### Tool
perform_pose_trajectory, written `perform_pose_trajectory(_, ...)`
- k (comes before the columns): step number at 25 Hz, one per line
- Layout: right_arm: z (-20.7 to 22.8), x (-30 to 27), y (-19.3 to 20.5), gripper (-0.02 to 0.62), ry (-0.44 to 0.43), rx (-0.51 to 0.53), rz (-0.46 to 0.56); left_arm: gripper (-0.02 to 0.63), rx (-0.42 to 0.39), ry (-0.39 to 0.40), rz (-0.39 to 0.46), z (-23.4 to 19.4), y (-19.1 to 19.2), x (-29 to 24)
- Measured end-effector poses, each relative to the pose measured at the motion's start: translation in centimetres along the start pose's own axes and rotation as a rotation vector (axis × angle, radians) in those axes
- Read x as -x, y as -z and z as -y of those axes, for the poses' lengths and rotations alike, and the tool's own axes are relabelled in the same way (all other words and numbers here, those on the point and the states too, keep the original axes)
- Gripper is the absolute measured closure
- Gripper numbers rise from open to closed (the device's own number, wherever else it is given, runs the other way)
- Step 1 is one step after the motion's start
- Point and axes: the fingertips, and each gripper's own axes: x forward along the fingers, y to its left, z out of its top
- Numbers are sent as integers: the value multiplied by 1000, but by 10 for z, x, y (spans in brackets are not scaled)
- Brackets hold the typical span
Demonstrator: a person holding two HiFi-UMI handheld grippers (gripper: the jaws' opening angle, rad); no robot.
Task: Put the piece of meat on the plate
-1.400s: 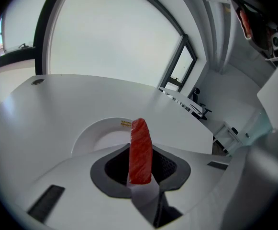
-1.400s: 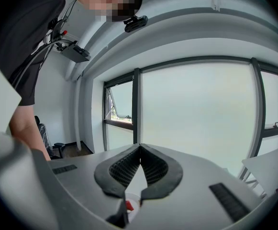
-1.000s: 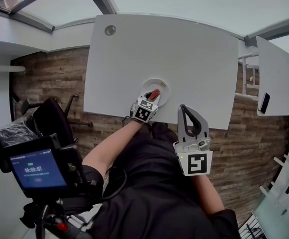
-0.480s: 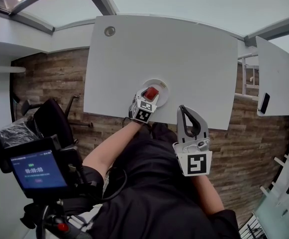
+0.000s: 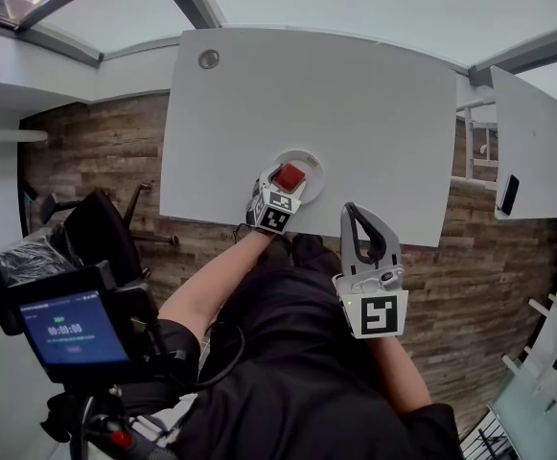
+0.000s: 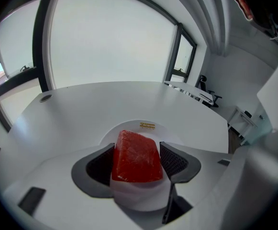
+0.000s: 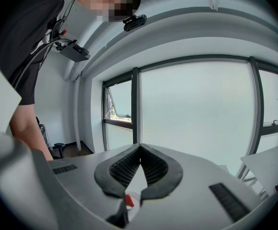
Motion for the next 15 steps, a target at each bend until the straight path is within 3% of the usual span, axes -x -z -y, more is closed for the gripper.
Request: perform_pose_trajectory(15, 0, 1, 2, 589, 0, 14, -6, 322, 15, 25, 3, -3, 0, -2)
